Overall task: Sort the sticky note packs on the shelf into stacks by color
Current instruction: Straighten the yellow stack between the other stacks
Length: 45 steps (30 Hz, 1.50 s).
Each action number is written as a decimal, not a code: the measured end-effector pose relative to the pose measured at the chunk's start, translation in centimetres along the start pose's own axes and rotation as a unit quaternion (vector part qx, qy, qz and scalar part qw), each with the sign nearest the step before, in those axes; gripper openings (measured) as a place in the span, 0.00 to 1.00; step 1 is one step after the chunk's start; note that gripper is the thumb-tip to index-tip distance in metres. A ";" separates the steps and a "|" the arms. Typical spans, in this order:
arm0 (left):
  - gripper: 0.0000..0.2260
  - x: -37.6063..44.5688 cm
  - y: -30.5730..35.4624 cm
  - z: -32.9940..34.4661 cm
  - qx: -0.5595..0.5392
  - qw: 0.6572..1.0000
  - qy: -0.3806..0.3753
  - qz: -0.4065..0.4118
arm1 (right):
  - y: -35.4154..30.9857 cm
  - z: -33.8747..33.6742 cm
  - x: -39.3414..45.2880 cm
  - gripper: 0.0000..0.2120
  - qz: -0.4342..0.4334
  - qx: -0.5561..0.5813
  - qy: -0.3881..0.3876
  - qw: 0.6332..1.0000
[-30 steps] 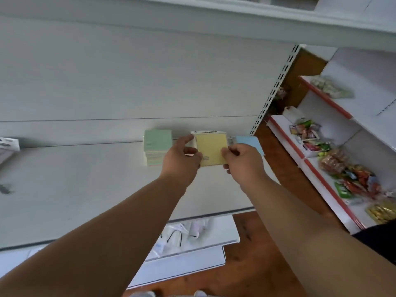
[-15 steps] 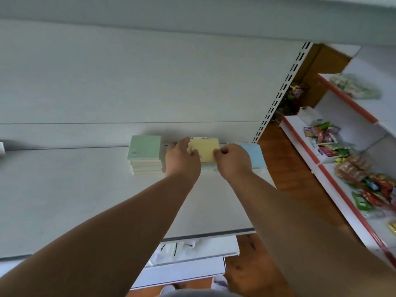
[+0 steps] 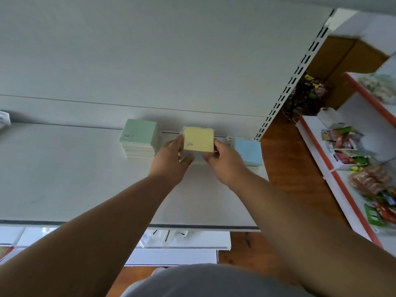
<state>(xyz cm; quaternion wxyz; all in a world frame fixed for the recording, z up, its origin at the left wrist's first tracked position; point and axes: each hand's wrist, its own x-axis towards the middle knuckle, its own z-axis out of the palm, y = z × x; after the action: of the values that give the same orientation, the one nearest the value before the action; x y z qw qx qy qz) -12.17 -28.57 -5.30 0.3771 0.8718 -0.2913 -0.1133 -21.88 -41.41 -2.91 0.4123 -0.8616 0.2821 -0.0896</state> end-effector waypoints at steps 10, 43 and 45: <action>0.12 -1.0 0.0 -0.5 0.020 0.999 -0.006 -0.035 | -0.1 0.0 -1.0 0.13 0.013 -0.035 0.021 0.999; 0.23 -1.1 2.1 -0.6 -0.334 0.930 -0.073 -0.136 | -2.3 1.7 0.6 0.28 0.138 0.205 -0.021 0.969; 0.23 -1.2 1.7 -0.5 -0.336 0.931 -0.071 -0.120 | -1.8 1.8 0.7 0.28 0.128 0.192 -0.004 0.973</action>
<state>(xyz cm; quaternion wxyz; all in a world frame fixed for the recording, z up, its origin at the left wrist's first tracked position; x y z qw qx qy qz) -13.65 -28.47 -3.73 0.6102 0.7120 -0.1553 -0.3107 -19.92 -39.74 -2.74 0.5789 -0.7236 0.3662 -0.0849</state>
